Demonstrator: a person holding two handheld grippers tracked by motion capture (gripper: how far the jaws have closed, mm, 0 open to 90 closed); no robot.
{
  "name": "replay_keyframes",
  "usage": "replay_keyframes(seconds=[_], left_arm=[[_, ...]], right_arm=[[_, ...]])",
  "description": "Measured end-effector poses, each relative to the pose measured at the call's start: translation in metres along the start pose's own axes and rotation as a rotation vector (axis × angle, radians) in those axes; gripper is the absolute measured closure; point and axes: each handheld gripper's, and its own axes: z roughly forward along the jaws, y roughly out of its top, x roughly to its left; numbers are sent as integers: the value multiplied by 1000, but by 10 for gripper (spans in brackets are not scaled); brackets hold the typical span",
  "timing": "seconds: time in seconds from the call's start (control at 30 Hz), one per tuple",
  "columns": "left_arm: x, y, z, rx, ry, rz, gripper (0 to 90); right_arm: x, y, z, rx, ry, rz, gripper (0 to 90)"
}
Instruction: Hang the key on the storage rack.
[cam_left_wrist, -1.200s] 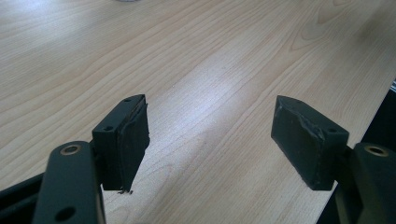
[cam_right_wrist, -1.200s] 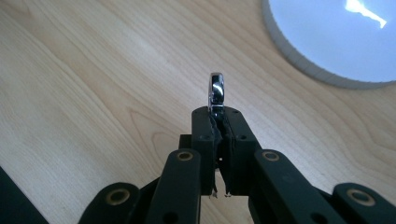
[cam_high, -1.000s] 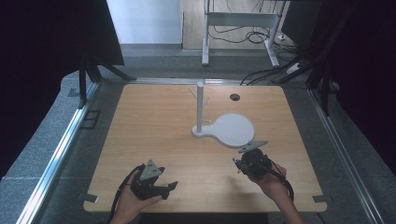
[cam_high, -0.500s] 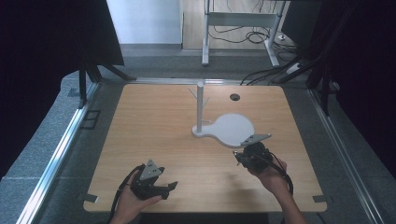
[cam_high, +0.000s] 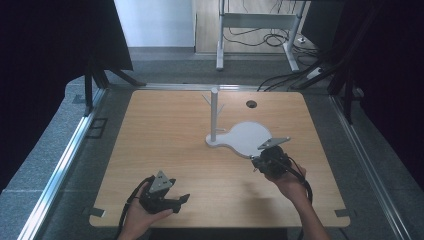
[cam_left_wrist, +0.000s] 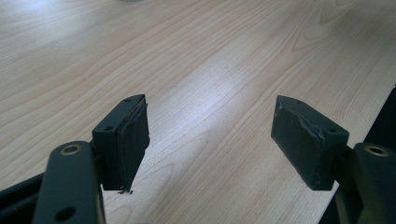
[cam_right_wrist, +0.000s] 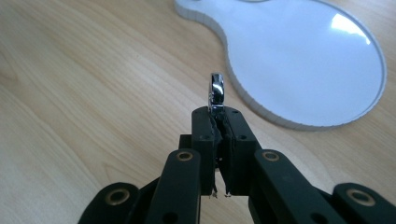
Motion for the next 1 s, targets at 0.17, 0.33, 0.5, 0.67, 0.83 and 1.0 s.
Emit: replay_keyframes(seconds=[0.17,0.33,0.5,0.67,0.83,1.0], left_arm=[[0,0,0,2,2,1,282],[0,0,1,4,2,1,282],[0,0,1,4,2,-1,282],[0,0,1,4,2,4,282],[0,0,2,6,1,3,282],[-1,0,2,8,1,6,282]], right_arm=[[-5,7,-2,-16,-2,13,848],[-7,13,-1,-20,-6,12,848],[-8,20,-2,-31,-12,12,848],[-10,25,-1,-36,-14,10,848],[-12,29,-1,-41,-11,17,848],[-14,34,-2,-46,-8,17,848]])
